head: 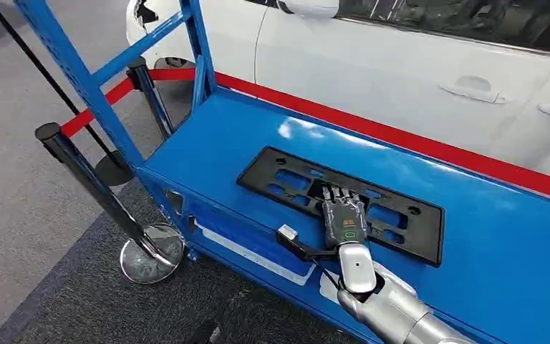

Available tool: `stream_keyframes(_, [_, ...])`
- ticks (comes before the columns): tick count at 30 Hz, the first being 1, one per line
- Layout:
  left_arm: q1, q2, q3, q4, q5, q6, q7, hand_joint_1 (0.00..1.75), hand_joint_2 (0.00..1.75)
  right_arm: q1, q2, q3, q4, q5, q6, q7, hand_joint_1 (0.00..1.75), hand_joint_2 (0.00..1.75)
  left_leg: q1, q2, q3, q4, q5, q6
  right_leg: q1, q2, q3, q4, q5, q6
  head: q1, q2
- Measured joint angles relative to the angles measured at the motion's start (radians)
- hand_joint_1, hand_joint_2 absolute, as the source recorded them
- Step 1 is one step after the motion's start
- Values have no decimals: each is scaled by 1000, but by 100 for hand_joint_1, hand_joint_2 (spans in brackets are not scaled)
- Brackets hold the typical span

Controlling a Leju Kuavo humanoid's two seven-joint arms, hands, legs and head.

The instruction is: Take the parts from the cabinet and place them on the table.

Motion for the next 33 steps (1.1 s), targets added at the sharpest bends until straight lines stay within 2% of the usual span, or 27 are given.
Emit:
stream_keyframes(2, [-3, 0, 0, 0, 0, 1, -4, 0, 0, 1, 0, 0, 2, -4, 5, -5, 173, 175, 5, 0, -74, 161, -79, -10, 0, -4, -6, 0, 2, -4, -3, 0])
stream_keyframes(3, [-5, 0, 0, 0, -1, 2, -6, 0, 0, 2, 0, 0, 5, -5, 6, -6, 171, 175, 5, 0, -100, 221, -99, -13, 0, -6, -9, 0, 3, -4, -2, 0])
stream_keyframes(4, [-5, 0, 0, 0, -1, 1, -10, 0, 0, 2, 0, 0, 6, -6, 6, -6, 171, 175, 6, 0, -106, 241, -95, -15, -1, -6, -9, 0, 3, -4, -3, 0])
stream_keyframes(5, [-5, 0, 0, 0, -2, 1, -11, 0, 0, 1, 0, 0, 8, -6, 6, -6, 169, 175, 8, 1, -90, 215, -69, -16, -1, -5, -8, 0, 3, -4, -2, 0])
stream_keyframes(7, [-1, 1, 0, 0, -2, 2, -15, 0, 0, 0, 0, 0, 9, -7, 6, -6, 169, 175, 13, 1, -10, 58, 20, -15, -3, -2, -5, 1, 4, -2, -2, 0])
stream_keyframes(8, [3, 1, -1, 0, -2, 4, -17, 0, 0, -1, 0, 0, 10, -8, 6, -6, 171, 175, 16, 1, 32, -36, 54, -14, -3, 0, -4, 1, 4, 2, -3, 0])
stream_keyframes(9, [4, 1, -2, 0, -5, 6, -23, 0, 0, -2, -1, 0, 11, -10, 6, -6, 171, 175, 8, -1, 42, -57, 38, -15, 3, 1, -7, 2, 5, 10, -3, 0])
stream_keyframes(10, [4, 1, -2, 0, -7, 10, -27, 0, 0, -3, -2, 0, 14, -12, 8, -8, 171, 175, 7, -2, 48, -73, 35, -7, 3, 2, -14, 4, 8, 16, 0, 0])
stream_keyframes(12, [6, 1, -6, 0, -15, 13, -41, 0, 0, -5, -4, 0, 16, -18, 9, -11, 171, 175, 4, -1, 41, -67, 37, 1, 1, 2, -14, -4, 15, 27, -1, 0])
stream_keyframes(13, [5, 2, -7, 0, -21, 14, -45, 0, 0, -5, -4, 0, 17, -21, 11, -14, 171, 175, 6, -1, 44, -75, 41, 10, 3, 3, -11, -6, 16, 35, 0, 0])
stream_keyframes(14, [5, 1, -8, 0, -23, 14, -50, 0, 0, -4, -6, 0, 19, -23, 13, -20, 169, 175, 12, 3, 52, -86, 49, 22, -3, 4, -18, 6, 4, 39, 0, 0])
stream_keyframes(15, [5, 1, -9, 0, -23, 14, -52, 0, 0, -5, -6, 0, 19, -24, 13, -23, 168, 175, 10, 4, 53, -89, 51, 27, 1, 3, -35, 43, -23, 39, 2, 0])
stream_keyframes(16, [5, 2, -9, 0, -23, 14, -52, 0, 0, -5, -7, 0, 22, -25, 13, -25, 169, 175, 9, 6, 51, -89, 53, 35, 3, 4, -70, 118, -63, 38, 6, 0])
stream_keyframes(18, [5, 3, -10, 1, -23, 14, -53, 0, 0, -2, -8, 0, 24, -25, 13, -25, 168, 175, 5, 8, 47, -88, 52, 39, 3, 4, -146, 277, -123, 39, 6, 0])
stream_keyframes(19, [5, 3, -11, 1, -23, 14, -56, 0, 175, -2, -9, 0, 26, -25, 13, -25, 168, 175, 4, 8, 47, -88, 52, 40, 3, 4, -166, 316, -126, 39, 7, 0])
stream_keyframes(20, [5, 3, -12, 1, -24, 14, -59, 0, 175, -1, -10, 0, 27, -25, 12, -25, 166, 175, 4, 8, 49, -88, 52, 41, 3, 4, -159, 299, -103, 38, 7, 0])
stream_keyframes(21, [5, 3, -16, 1, -26, 14, -65, 0, 175, -1, -11, 0, 27, -26, 11, -26, 169, 175, 4, 7, 51, -87, 50, 41, 2, 4, -132, 243, -66, 37, 7, 0])
stream_keyframes(23, [6, 3, -19, 1, -27, 22, -82, 0, 175, -2, -12, 0, 28, -28, 1, -26, 175, 175, 5, 6, 57, -82, 44, 36, 0, 3, -42, 64, 17, 32, 7, 0])
stream_keyframes(24, [7, 3, -21, 1, -29, 30, -94, 0, 175, -3, -12, 0, 28, -29, -14, -26, 175, 175, 1, 7, 53, -76, 37, 28, 2, 3, -20, 15, 8, 29, 6, 0])
stream_keyframes(25, [6, 3, -21, 2, -29, 40, -106, 0, 175, -6, -11, 1, 26, -31, -34, -27, 175, 175, -3, 6, 49, -68, 32, 21, 5, 4, -12, 5, 5, 27, 3, 0])
stream_keyframes(27, [7, 5, -23, 2, -30, 60, -129, 0, 175, -4, -13, 1, 21, -40, -94, -32, 175, 175, 2, 7, 50, -74, 36, 13, 12, 5, -13, 5, 5, 21, 3, 0])
stream_keyframes(28, [7, 5, -24, 2, -29, 77, -136, 0, 175, -1, -16, 1, 15, -42, -124, -33, 175, 175, 3, 6, 50, -75, 36, 8, 12, 4, -12, 2, 8, 14, 3, 0])
stream_keyframes(29, [8, 6, -24, 2, -29, 91, -142, 0, 175, -1, -16, 1, -8, -43, -169, -34, 175, 175, 6, 4, 42, -64, 27, 2, 4, 0, -8, -7, 13, 5, 3, 0])
stream_keyframes(30, [9, 6, -24, 2, -28, 114, -153, 0, 175, 0, -29, -1, -43, -37, -214, -34, 175, 175, 7, 4, 29, -30, 1, -4, 3, -1, -8, -9, 14, 2, -2, 0])
stream_keyframes(31, [11, 6, -24, 2, -20, 136, -168, 0, 175, 0, -37, -6, -90, -21, -248, -25, 175, 175, 9, 4, -4, 39, -40, -9, 3, 0, -10, -9, 16, -3, -4, 0])
stream_keyframes(33, [15, 6, -24, 2, -6, 176, -195, 0, 175, 4, -48, -27, -231, 12, -289, -22, 175, 175, 13, 4, -82, 200, -106, -17, 3, 4, -14, -8, 16, -5, -4, 0])
